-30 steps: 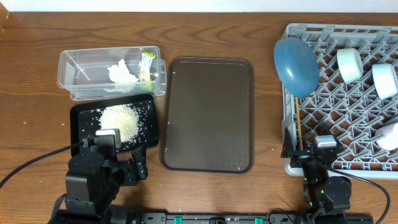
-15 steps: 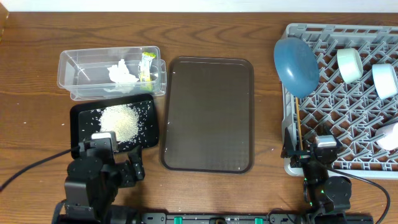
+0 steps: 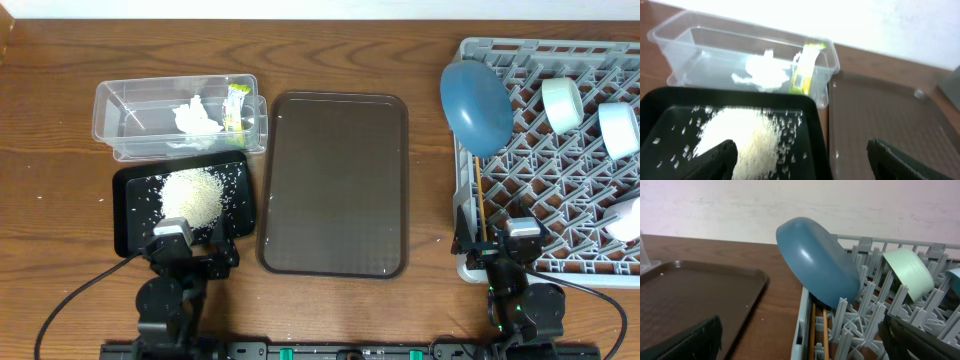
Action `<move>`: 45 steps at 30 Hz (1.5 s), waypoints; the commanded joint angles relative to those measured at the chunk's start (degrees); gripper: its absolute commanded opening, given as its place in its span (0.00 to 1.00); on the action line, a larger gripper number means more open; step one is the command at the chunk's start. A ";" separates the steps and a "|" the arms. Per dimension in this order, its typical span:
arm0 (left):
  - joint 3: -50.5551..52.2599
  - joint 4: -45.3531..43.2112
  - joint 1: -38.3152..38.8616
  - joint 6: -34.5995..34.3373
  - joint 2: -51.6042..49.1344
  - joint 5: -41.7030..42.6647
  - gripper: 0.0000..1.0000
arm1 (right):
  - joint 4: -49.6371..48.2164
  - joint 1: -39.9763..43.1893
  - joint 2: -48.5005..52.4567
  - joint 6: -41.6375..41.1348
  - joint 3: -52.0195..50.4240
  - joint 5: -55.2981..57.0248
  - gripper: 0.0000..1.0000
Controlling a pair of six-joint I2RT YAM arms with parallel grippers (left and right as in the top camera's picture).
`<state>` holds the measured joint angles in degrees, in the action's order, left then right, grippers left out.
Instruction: Sort waste into correct bins and load items into the dishwasher rack
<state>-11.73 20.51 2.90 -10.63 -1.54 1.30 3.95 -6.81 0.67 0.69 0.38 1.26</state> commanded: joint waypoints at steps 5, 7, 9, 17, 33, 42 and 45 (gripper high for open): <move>8.31 -15.43 -0.48 3.52 1.44 2.01 0.86 | 0.20 -1.09 -0.39 0.68 -0.07 -0.15 0.99; 10.03 -18.47 -0.48 5.27 1.44 2.80 0.86 | 0.20 -1.09 -0.39 0.68 -0.07 -0.17 0.99; 11.58 -19.02 -0.46 5.25 1.44 2.84 0.86 | 0.20 -1.09 -0.39 0.68 -0.07 -0.15 0.99; 11.50 -16.76 -0.48 5.27 1.44 2.67 0.86 | 0.20 -1.09 -0.39 0.68 -0.07 -0.15 0.99; 11.50 -16.76 -0.48 5.27 1.31 2.67 0.86 | 0.20 -1.09 -0.39 0.68 -0.07 -0.17 0.99; 11.50 -16.76 -0.48 5.27 1.31 2.67 0.86 | 0.20 -1.09 -0.37 0.68 -0.07 -0.15 0.99; 11.50 -16.79 -0.48 5.27 1.31 2.67 0.86 | 0.20 -1.09 -0.37 0.68 -0.07 -0.20 0.99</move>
<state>-1.39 2.11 2.70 -5.93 -0.62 3.27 3.97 -6.81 0.67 0.69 0.38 1.26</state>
